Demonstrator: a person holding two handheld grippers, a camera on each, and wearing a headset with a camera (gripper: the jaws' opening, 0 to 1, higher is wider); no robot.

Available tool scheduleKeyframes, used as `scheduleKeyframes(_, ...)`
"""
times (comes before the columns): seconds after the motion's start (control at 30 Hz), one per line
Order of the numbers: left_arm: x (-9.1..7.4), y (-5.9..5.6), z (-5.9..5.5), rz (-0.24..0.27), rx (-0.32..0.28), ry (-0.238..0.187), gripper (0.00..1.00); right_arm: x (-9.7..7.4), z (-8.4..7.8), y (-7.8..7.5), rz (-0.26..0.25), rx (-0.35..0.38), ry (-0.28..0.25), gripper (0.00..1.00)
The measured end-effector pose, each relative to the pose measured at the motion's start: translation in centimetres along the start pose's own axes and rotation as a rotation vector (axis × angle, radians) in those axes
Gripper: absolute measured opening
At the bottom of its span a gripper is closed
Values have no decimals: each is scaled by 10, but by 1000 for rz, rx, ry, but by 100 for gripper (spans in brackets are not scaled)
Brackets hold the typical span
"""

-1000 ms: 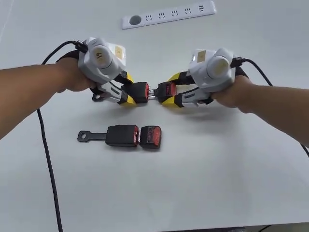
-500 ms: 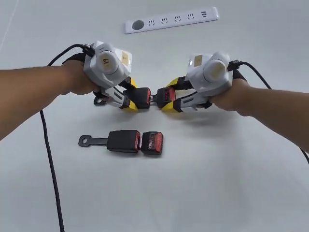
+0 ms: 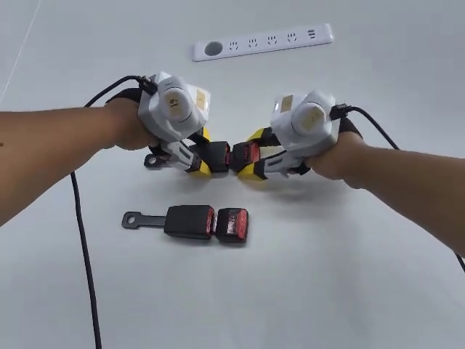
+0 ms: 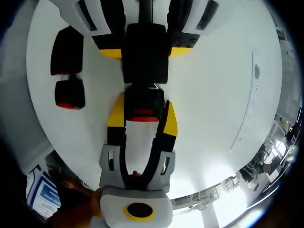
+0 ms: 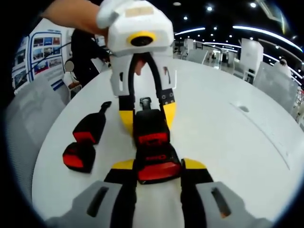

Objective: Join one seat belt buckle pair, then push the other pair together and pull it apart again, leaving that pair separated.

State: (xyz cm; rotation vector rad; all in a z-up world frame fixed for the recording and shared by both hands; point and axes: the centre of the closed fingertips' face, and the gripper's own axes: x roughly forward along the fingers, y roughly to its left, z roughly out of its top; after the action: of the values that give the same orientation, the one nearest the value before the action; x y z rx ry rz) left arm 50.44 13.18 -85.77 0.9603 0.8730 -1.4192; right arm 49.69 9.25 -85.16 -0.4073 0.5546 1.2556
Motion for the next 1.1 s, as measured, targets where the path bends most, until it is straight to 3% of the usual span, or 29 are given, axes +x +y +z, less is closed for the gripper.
scheduleKeyframes(0.27,0,1,0,0,-3,-2,34,2,1,-2,-8,4,16,34)
scheduleKeyframes(0.63,1,1,1,-4,13,28,34,4,1,-3,-11,2,49,34)
scheduleKeyframes(1.1,0,1,0,-1,1,23,34,4,0,-5,-14,1,61,35)
